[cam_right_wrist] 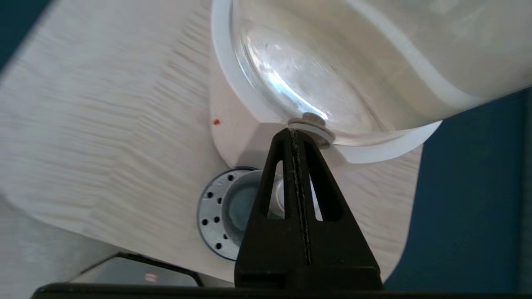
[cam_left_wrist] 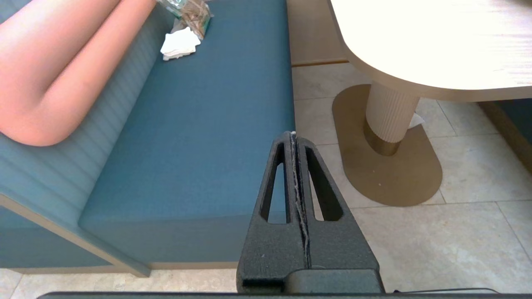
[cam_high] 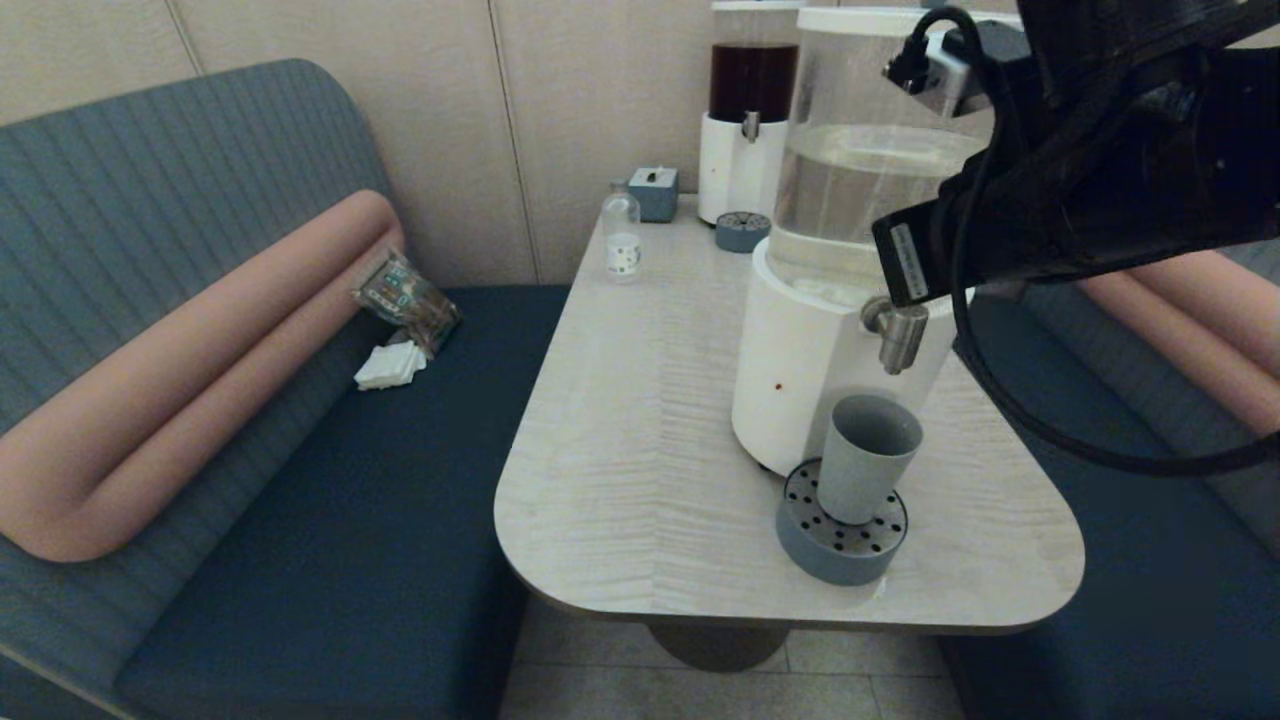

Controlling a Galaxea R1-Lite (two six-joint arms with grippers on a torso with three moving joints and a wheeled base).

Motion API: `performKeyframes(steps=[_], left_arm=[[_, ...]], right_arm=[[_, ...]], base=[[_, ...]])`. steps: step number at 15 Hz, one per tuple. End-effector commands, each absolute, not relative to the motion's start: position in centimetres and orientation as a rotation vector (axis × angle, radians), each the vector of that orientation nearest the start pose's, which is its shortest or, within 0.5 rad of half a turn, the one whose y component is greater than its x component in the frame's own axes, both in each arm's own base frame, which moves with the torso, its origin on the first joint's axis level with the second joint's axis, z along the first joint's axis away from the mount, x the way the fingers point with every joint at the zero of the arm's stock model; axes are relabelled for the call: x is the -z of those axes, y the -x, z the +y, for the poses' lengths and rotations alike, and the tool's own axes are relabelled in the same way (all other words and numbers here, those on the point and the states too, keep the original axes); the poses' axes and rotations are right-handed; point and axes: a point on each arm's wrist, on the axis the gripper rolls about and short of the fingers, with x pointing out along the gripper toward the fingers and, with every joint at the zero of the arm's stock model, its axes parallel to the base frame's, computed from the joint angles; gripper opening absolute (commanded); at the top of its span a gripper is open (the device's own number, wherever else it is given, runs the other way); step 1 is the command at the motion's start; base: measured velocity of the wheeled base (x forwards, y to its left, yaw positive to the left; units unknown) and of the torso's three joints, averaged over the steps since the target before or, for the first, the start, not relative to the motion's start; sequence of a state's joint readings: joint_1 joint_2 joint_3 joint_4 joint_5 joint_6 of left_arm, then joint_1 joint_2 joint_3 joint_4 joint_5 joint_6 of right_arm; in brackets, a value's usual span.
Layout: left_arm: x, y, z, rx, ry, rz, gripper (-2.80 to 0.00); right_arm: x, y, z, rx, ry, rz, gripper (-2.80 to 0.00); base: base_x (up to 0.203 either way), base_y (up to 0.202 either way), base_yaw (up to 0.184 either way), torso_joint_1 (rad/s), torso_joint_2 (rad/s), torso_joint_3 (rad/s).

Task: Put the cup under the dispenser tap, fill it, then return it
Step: Turn off the faucet, then place the cup next to the water dispenser

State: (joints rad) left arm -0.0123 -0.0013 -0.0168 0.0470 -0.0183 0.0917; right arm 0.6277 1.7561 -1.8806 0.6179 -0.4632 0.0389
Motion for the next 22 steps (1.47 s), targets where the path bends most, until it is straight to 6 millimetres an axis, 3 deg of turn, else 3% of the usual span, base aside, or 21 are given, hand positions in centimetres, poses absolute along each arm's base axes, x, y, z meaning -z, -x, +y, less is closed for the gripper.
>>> performKeyframes(steps=[1, 4, 6, 9, 12, 14, 17, 20, 22], left_arm=[[-7.5, 2.4, 0.0, 0.032, -0.092, 0.028, -2.80], [-7.5, 2.4, 0.0, 0.032, -0.093, 0.028, -2.80], [-7.5, 2.4, 0.0, 0.032, -0.092, 0.028, -2.80], [-7.5, 2.4, 0.0, 0.032, -0.092, 0.028, -2.80], [-7.5, 2.4, 0.0, 0.032, -0.093, 0.028, -2.80], [-7.5, 2.4, 0.0, 0.032, -0.092, 0.028, -2.80], [-7.5, 2.4, 0.0, 0.032, -0.092, 0.028, -2.80], [-7.5, 2.4, 0.0, 0.032, -0.093, 0.028, -2.80], [-7.5, 2.4, 0.0, 0.032, -0.092, 0.028, -2.80]], right_arm=[[-35.9, -23.9, 16.4, -0.167, 0.185, 0.375, -2.80], [-38.0, -21.7, 14.9, -0.169, 0.133, 0.307, -2.80], [-39.5, -19.5, 12.8, -0.145, 0.099, 0.254, -2.80], [-40.6, -15.4, 7.7, -0.022, 0.066, 0.192, -2.80], [-39.9, -10.0, 2.2, 0.133, 0.045, 0.130, -2.80], [-38.0, -5.2, 0.1, 0.171, 0.058, 0.083, -2.80], [-33.0, 0.5, -0.7, 0.206, 0.093, 0.000, -2.80], [-26.9, 3.4, -0.7, 0.215, 0.128, -0.051, -2.80], [-24.4, 4.1, -0.6, 0.193, 0.135, -0.114, -2.80]], base=[[0.000, 0.000, 0.000, 0.000, 0.00, 0.000], [0.000, 0.000, 0.000, 0.000, 0.00, 0.000], [0.000, 0.000, 0.000, 0.000, 0.00, 0.000], [0.000, 0.000, 0.000, 0.000, 0.00, 0.000], [0.000, 0.000, 0.000, 0.000, 0.00, 0.000], [0.000, 0.000, 0.000, 0.000, 0.00, 0.000], [0.000, 0.000, 0.000, 0.000, 0.00, 0.000], [0.000, 0.000, 0.000, 0.000, 0.00, 0.000], [0.000, 0.000, 0.000, 0.000, 0.00, 0.000]])
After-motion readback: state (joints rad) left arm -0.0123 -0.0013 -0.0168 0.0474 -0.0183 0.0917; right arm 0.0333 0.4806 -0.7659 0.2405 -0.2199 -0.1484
